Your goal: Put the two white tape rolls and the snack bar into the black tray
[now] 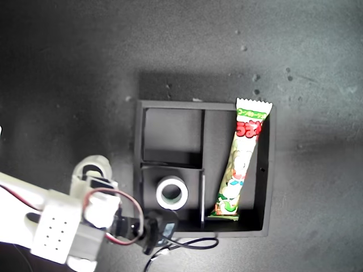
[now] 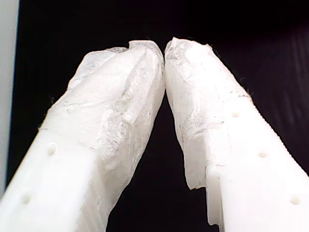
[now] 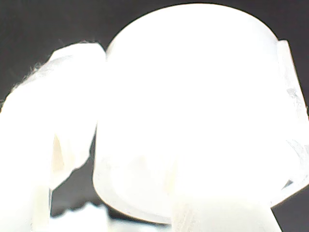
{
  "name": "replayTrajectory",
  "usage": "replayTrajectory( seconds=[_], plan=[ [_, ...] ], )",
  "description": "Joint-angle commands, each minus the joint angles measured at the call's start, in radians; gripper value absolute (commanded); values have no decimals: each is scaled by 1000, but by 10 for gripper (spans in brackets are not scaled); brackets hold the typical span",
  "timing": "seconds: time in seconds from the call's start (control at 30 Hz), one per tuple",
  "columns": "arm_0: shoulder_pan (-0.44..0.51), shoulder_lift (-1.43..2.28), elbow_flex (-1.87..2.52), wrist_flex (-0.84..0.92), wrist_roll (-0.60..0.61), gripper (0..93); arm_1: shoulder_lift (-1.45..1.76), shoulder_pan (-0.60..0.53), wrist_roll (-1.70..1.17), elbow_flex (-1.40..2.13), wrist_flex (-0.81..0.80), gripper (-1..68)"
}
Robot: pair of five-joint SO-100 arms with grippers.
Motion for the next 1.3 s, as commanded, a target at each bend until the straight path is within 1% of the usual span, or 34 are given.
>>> replayTrajectory(
  seconds=[0.0, 0.07, 0.17, 0.23, 0.33, 0.43, 0.53, 0.63, 0.77, 0.87, 0.93, 1.13, 1.2, 1.27],
  plan=[
    [-95, 275, -3, 52, 146, 0, 140, 6, 44, 420, -195, -4],
    [-160, 341, -26, 26, 270, 0, 224, 6, 61, 611, -301, -4],
    [-227, 370, -64, -109, 469, 0, 288, 3, 69, 844, -451, -4],
    [-249, 327, -98, -186, 548, 0, 291, -5, 64, 948, -528, -5],
    [-255, 189, -164, -239, 592, 0, 291, -23, 57, 1048, -598, -5],
    [-230, 92, -118, -414, 647, 0, 291, -54, 55, 1118, -646, -5],
    [-219, -8, -109, -454, 627, 0, 293, -83, 57, 1173, -683, -5],
    [-224, -57, -95, -460, 603, 0, 293, -114, 57, 1253, -767, -5],
    [-235, -75, -92, -446, 592, 0, 295, -150, 75, 1396, -931, -5],
    [-229, -107, -132, -416, 612, 15, 319, -167, 98, 1474, -994, -5],
    [-221, -141, -195, -376, 623, 87, 374, -170, 101, 1513, -994, -5],
    [-213, -232, -428, -213, 647, 238, 399, -175, 83, 1506, -973, -5],
    [-212, -279, -543, -135, 653, 251, 399, -178, 81, 1505, -973, -5],
    [-216, -360, -765, 34, 658, 236, 399, -186, 80, 1503, -971, -5]
  ],
)
